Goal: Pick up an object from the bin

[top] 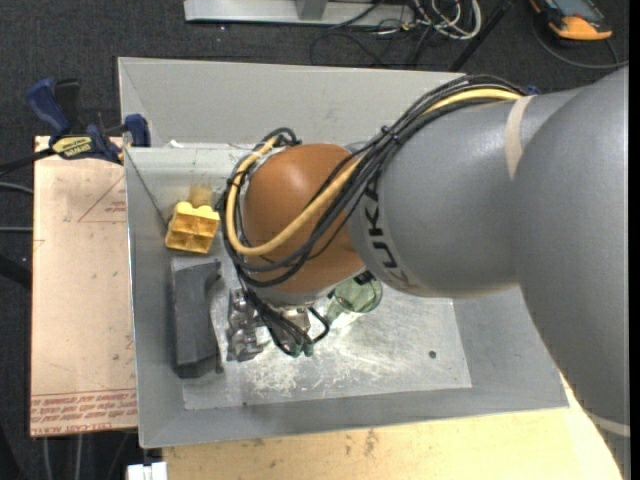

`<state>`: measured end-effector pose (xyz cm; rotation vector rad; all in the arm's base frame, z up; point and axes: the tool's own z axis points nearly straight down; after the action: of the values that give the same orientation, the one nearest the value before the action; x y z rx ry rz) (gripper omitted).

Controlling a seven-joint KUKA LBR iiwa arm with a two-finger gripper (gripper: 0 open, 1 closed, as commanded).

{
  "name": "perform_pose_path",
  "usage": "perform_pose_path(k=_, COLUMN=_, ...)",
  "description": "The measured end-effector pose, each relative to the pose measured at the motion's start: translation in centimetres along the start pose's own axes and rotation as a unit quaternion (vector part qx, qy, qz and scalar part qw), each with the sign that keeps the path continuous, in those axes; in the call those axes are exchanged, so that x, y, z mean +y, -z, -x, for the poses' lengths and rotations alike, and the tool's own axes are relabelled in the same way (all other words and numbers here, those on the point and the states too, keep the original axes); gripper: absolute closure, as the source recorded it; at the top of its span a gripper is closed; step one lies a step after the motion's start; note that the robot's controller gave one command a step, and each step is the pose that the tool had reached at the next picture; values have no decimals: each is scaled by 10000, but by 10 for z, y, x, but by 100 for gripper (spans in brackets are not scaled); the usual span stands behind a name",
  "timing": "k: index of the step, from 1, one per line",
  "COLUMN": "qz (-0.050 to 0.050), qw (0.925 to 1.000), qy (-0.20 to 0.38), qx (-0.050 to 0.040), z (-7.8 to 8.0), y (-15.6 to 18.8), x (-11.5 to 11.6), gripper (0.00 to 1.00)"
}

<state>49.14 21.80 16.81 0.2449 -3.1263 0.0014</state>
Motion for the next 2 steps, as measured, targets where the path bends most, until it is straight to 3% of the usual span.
perform_pose_path(k=1, qz=5, qw=9988, qy=496, qx=-30, z=-12, y=-42, x=-44, gripper=0)
perform_pose_path(k=2, qz=5, qw=9988, qy=491, qx=-25, z=-13, y=-43, x=-46, gripper=0)
